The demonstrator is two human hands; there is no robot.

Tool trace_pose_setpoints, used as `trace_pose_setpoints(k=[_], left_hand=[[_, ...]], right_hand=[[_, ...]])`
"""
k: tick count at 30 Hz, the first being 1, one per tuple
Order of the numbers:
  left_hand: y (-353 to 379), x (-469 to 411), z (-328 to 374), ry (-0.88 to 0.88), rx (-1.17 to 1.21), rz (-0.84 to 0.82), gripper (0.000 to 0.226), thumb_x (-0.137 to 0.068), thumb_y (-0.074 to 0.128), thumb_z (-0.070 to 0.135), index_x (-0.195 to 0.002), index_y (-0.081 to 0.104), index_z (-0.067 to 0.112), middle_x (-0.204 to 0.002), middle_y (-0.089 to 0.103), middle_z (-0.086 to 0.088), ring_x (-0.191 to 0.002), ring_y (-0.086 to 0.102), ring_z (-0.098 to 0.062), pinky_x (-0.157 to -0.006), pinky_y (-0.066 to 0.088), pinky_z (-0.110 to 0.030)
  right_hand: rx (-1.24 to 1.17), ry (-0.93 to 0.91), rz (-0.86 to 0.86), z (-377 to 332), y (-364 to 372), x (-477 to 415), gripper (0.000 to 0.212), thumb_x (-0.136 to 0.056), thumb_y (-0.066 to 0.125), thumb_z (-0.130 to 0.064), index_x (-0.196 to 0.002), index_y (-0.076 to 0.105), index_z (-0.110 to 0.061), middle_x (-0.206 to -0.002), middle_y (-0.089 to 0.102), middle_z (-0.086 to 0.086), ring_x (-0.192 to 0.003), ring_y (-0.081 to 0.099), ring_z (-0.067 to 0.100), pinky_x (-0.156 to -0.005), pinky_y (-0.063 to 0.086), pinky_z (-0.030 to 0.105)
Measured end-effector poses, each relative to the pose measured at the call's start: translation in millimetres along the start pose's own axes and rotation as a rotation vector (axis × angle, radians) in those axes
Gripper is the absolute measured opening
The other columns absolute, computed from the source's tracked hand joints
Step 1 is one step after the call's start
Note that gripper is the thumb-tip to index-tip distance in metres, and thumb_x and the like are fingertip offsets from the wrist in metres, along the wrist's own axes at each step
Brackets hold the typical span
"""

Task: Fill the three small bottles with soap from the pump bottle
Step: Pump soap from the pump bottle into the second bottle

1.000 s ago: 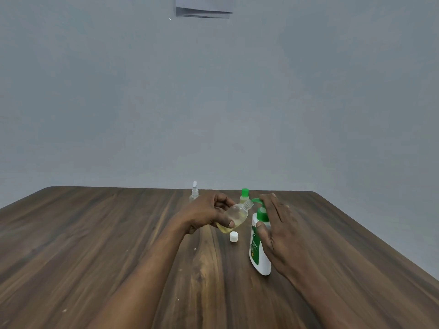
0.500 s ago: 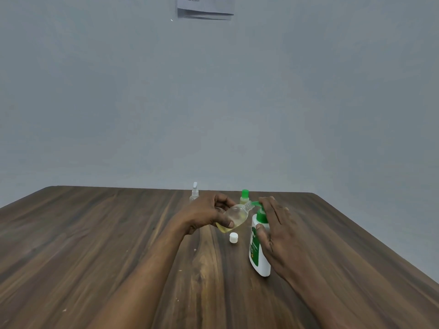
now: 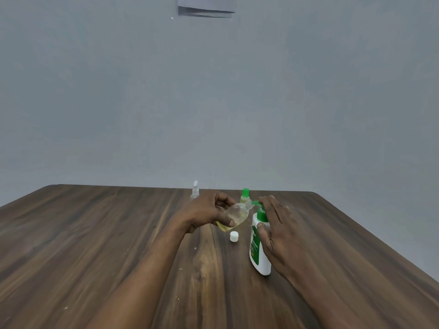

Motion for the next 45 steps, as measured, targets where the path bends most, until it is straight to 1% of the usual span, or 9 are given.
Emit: trace_pose_setpoints(k=[4,8,13,20,26,34,40,42,45], left_hand=[[-0.5,0.1,-0.7,-0.003,-0.002,0.002,0.044,-0.074,0.081,-0.007,-0.115,0.070,0.005,-0.106,0.070,-0.017,-0.083,0.064,-0.015,-0.068,0.054,-0.026],[0.7,-0.2,-0.8,-0.007,0.007,-0.009,0.046,-0.074,0.081,-0.007,-0.116,0.069,0.006,-0.108,0.070,-0.017,-0.086,0.065,-0.016,-0.071,0.056,-0.026],[0.1,-0.2,-1.6,-0.007,-0.008,0.001,0.046,-0.074,0.082,-0.004,-0.116,0.069,0.008,-0.116,0.067,-0.022,-0.088,0.063,-0.018,-0.071,0.054,-0.028],[1.2,-1.1,-1.4,-0.003,-0.002,-0.008,0.045,-0.073,0.082,-0.005,-0.116,0.069,0.006,-0.112,0.069,-0.022,-0.087,0.064,-0.019,-0.071,0.054,-0.028],[1.1,-0.6,-2.5,-0.008,0.000,-0.009,0.044,-0.073,0.082,-0.005,-0.114,0.071,0.007,-0.098,0.069,-0.009,-0.081,0.063,-0.015,-0.069,0.054,-0.027],[1.1,0.3,-0.3,-0.002,-0.013,-0.007,0.044,-0.074,0.081,-0.005,-0.115,0.069,0.006,-0.112,0.069,-0.020,-0.084,0.064,-0.016,-0.070,0.054,-0.028],[2.0,-0.4,-0.3,0.002,-0.006,-0.020,0.044,-0.074,0.081,-0.005,-0.115,0.069,0.005,-0.103,0.070,-0.013,-0.081,0.065,-0.014,-0.067,0.054,-0.026],[1.4,-0.8,-1.4,-0.005,0.001,-0.014,0.046,-0.074,0.081,-0.006,-0.117,0.068,0.004,-0.103,0.070,-0.013,-0.082,0.065,-0.015,-0.070,0.055,-0.028],[1.1,-0.7,-1.6,-0.005,0.004,-0.007,0.046,-0.074,0.081,-0.006,-0.117,0.068,0.004,-0.108,0.070,-0.018,-0.086,0.065,-0.018,-0.077,0.056,-0.033]], right_hand=[[0.012,0.015,0.012,0.7,-0.9,0.9,0.058,-0.093,0.055,-0.021,-0.146,0.033,-0.016,-0.152,0.032,-0.001,-0.141,0.028,0.012,-0.117,0.021,0.040],[-0.007,0.017,0.059,1.1,-5.1,-0.6,0.059,-0.088,0.062,-0.016,-0.143,0.039,-0.013,-0.148,0.039,0.003,-0.136,0.038,0.020,-0.112,0.031,0.048],[0.007,0.007,0.025,0.8,-1.8,-0.1,0.056,-0.093,0.056,-0.019,-0.145,0.035,-0.015,-0.151,0.034,0.000,-0.140,0.029,0.014,-0.116,0.024,0.043],[0.024,0.013,0.012,1.5,-0.3,0.0,0.057,-0.093,0.055,-0.021,-0.145,0.035,-0.016,-0.151,0.034,-0.001,-0.141,0.029,0.013,-0.118,0.020,0.039],[-0.001,0.014,0.038,4.5,-0.8,-0.5,0.058,-0.091,0.055,-0.022,-0.145,0.035,-0.013,-0.150,0.037,0.002,-0.139,0.032,0.016,-0.114,0.027,0.046],[0.001,0.007,0.009,3.3,2.2,0.5,0.056,-0.093,0.054,-0.020,-0.146,0.034,-0.016,-0.151,0.034,-0.001,-0.142,0.025,0.009,-0.118,0.020,0.041],[-0.012,0.017,0.036,2.8,-0.2,0.8,0.059,-0.090,0.059,-0.016,-0.144,0.036,-0.014,-0.149,0.037,0.000,-0.138,0.033,0.014,-0.115,0.027,0.044],[-0.015,0.018,0.044,3.1,-1.5,0.5,0.061,-0.089,0.060,-0.016,-0.145,0.036,-0.014,-0.149,0.037,0.001,-0.138,0.034,0.017,-0.114,0.028,0.046],[-0.001,0.024,0.021,5.0,-1.0,-1.0,0.062,-0.091,0.057,-0.019,-0.147,0.031,-0.015,-0.152,0.032,0.001,-0.141,0.028,0.015,-0.118,0.020,0.042]])
Point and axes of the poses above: each hand's wrist, its own x-axis away from the middle knuckle, its own y-axis out of the palm, z = x × y, the point moved 7 cm from there along -x, towards the middle knuckle
